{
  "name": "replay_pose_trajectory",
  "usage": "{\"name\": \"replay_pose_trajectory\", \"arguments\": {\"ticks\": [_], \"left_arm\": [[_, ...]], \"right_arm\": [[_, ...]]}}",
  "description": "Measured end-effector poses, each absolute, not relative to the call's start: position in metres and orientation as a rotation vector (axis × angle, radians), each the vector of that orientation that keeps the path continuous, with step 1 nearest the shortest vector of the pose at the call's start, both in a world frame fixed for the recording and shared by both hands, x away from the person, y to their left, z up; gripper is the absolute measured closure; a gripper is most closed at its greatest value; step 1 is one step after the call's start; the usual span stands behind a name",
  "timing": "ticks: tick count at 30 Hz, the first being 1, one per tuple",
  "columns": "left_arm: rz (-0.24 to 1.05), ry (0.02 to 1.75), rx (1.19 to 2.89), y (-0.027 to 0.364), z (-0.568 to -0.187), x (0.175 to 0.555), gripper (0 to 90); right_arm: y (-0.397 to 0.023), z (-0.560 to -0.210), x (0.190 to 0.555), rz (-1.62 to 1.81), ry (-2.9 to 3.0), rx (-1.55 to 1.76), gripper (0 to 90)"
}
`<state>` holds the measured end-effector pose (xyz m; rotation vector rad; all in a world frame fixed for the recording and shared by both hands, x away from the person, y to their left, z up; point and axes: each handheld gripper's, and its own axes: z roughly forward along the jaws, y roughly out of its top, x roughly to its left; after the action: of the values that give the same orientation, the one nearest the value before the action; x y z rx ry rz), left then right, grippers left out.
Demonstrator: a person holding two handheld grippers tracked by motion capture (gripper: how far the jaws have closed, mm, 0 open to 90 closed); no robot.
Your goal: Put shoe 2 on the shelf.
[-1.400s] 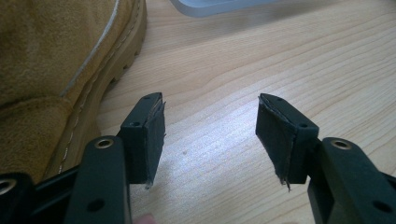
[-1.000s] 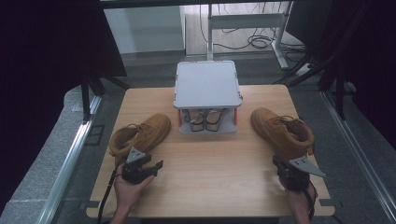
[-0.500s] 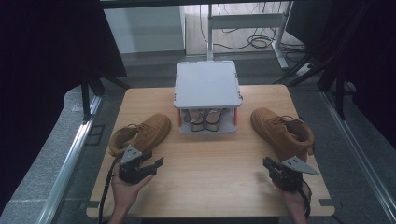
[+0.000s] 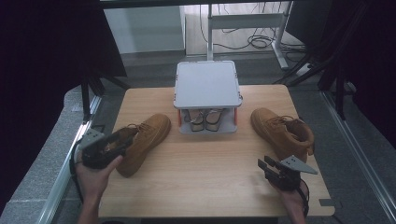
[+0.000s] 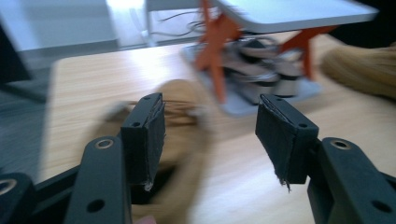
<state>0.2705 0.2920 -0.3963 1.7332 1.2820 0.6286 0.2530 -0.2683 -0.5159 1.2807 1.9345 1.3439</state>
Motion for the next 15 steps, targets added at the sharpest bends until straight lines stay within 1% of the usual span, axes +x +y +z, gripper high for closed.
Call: {"name": "replay_pose_trajectory", "arguments": {"ticks": [3,7,15], "left_arm": [[0.583,1.319,1.778,0.306,-0.402,0.284,34.8],[0.546,1.360,1.842,0.315,-0.413,0.300,33.4],[0.510,1.448,1.897,0.325,-0.426,0.317,40.9]], "right_arm": [[-0.269,-0.516,0.253,1.357,1.931,1.291,62.5],[-0.271,-0.516,0.254,1.359,1.918,1.301,62.0],[-0.272,-0.517,0.254,1.346,1.915,1.312,61.1]]}}
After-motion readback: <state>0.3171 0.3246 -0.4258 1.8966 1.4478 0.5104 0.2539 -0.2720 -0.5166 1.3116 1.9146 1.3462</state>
